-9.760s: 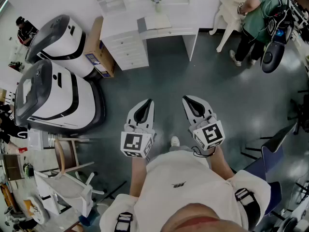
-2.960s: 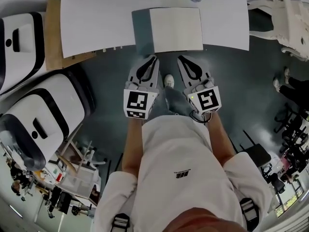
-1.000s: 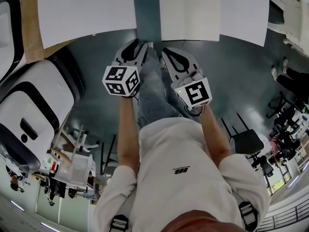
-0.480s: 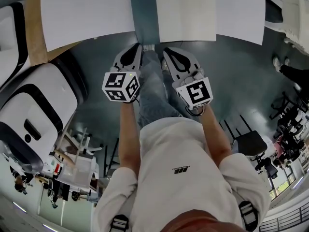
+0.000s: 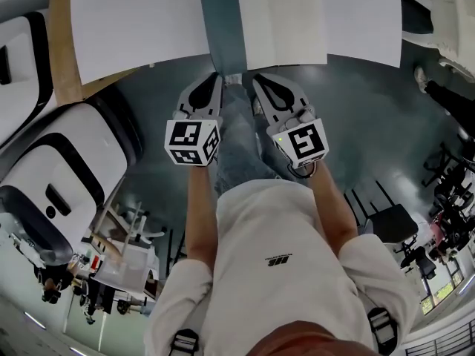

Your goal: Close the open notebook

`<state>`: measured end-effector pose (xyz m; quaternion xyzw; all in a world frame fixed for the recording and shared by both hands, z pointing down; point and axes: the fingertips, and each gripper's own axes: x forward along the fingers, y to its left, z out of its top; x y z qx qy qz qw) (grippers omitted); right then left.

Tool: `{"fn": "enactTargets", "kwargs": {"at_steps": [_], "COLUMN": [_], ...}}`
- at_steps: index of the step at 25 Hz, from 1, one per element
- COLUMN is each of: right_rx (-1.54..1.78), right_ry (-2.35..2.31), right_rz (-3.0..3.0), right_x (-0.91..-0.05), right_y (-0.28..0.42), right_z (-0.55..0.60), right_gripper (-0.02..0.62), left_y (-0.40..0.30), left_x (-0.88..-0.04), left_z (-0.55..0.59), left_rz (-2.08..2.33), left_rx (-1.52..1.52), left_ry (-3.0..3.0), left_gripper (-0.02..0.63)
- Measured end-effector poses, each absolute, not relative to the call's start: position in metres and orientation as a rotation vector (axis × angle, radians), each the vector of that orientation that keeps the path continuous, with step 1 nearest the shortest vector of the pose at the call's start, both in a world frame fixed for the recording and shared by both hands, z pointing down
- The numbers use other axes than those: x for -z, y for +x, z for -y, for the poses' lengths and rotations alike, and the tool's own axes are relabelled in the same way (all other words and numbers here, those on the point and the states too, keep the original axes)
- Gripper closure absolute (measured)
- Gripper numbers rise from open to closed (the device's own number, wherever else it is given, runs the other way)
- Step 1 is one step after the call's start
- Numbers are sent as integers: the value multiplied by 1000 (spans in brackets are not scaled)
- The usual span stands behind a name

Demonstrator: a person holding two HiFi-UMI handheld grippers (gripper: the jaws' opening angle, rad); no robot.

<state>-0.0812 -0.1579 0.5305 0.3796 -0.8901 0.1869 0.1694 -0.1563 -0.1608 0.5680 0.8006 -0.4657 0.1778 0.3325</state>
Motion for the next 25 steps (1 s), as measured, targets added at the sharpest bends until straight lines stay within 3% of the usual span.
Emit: {"fn": "enactTargets", "kwargs": {"at_steps": [25], "right_rx": [-500], "right_ry": [1219], "right_rz": [2535], "right_x": [-497], "right_y": [-32], "right_z": [174], "right_gripper": [598], "left_y": [-92], "left_x": [-504], "left_z": [165], "left_rz": [1100], "left_rx": [-478], "left_ry": [2272], "left_gripper": [606]}}
